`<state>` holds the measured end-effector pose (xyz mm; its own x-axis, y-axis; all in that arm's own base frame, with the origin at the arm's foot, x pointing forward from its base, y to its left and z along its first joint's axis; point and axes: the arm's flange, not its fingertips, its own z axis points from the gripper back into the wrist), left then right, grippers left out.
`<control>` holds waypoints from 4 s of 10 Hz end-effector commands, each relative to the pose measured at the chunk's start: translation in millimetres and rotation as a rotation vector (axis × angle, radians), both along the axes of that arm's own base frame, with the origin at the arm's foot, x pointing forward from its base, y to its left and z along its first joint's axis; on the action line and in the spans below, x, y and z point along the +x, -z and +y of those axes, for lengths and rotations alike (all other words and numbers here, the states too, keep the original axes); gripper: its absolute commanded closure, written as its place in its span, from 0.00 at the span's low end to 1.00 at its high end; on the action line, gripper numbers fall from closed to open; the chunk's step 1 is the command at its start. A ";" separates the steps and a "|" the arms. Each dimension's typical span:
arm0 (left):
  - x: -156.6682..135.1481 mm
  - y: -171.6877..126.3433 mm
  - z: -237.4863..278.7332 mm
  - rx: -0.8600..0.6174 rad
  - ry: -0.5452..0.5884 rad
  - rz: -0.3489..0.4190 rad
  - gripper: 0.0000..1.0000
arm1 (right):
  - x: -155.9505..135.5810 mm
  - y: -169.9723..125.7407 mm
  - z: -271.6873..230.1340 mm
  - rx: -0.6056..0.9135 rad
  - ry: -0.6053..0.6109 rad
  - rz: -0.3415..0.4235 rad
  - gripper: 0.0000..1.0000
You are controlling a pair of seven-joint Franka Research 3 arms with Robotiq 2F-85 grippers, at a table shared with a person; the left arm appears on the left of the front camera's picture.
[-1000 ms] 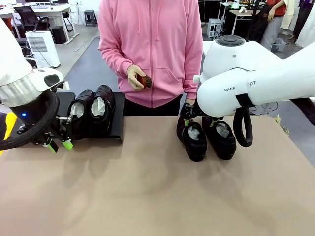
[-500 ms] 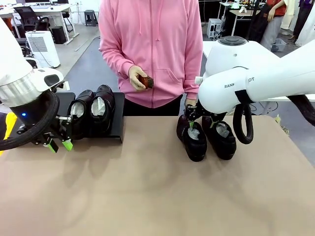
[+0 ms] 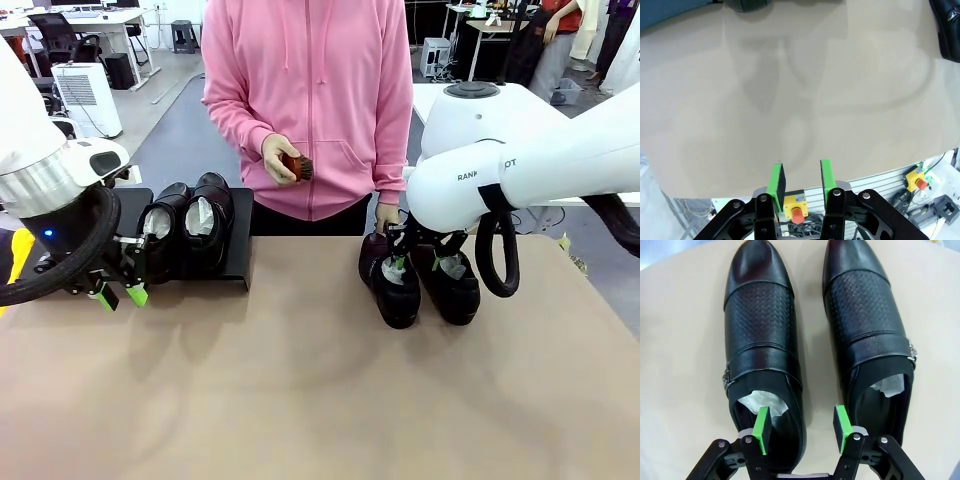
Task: Organize the shoes by placing them on the stand.
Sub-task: Pick up one Shoe and place it in the middle of the table.
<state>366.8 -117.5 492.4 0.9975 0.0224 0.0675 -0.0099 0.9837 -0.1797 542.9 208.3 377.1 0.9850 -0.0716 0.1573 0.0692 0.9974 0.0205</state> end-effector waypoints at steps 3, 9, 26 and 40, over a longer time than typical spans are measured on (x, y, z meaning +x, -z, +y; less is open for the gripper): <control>-2.9 0.3 1.9 -0.012 0.004 0.001 0.59 | 11.2 16.2 8.2 0.002 -0.061 0.065 0.34; -2.9 0.3 1.9 -0.012 0.004 0.001 0.59 | 14.8 27.5 9.7 0.014 -0.086 0.091 1.00; -2.9 0.3 1.9 -0.012 0.004 0.001 0.59 | -217.8 -0.2 166.4 0.458 -0.081 0.037 1.00; -2.9 0.3 1.9 -0.012 0.004 0.001 0.59 | -218.8 19.5 167.8 0.372 -0.096 0.108 0.00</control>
